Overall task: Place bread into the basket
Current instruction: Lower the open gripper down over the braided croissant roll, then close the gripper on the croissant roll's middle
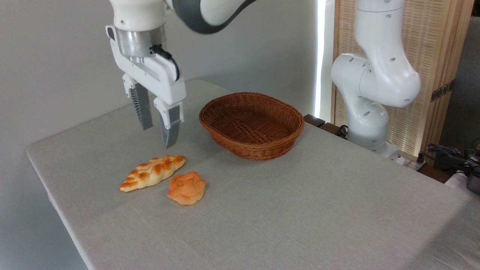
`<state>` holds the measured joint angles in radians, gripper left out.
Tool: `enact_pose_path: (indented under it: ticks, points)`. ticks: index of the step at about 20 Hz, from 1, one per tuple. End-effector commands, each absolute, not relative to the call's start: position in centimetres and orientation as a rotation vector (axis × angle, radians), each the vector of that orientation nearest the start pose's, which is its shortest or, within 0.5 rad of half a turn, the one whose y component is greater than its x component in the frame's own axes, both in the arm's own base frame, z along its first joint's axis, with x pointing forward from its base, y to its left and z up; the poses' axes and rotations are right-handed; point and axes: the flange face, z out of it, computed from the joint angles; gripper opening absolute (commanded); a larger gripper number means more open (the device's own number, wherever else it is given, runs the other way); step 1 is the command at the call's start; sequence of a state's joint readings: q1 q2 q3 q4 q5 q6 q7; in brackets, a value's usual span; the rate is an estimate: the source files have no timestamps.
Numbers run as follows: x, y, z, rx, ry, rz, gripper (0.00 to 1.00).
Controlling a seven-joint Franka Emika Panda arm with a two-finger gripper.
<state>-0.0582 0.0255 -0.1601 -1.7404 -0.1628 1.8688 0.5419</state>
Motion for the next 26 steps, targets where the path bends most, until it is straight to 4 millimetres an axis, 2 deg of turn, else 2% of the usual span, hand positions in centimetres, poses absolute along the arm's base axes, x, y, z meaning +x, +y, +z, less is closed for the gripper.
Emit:
enact_pose_path:
  ticks: [1, 4, 9, 11, 14, 16, 17, 18, 19, 26]
  points:
    - [55.9, -17.4, 52.4, -3.094, 1.102, -0.279, 1.00]
    - [55.6, -19.4, 49.0, -3.067, 1.155, -0.256, 1.00]
    - [55.5, -20.5, 44.8, -3.060, 1.177, -0.252, 1.00]
    - [55.0, -22.0, 43.3, -3.031, 1.224, -0.259, 1.00]
    - [55.0, -22.5, 40.8, -2.988, 1.260, -0.250, 1.00]
    - [54.8, -23.3, 40.1, -2.983, 1.283, -0.251, 0.99]
    - [54.9, -23.5, 39.7, -2.980, 1.292, -0.259, 0.76]
    - [55.2, -23.5, 39.6, -2.977, 1.293, -0.283, 0.35]
    - [55.2, -23.5, 39.6, -2.975, 1.295, -0.285, 0.28]
    - [55.2, -23.4, 39.7, -2.977, 1.291, -0.280, 0.26]
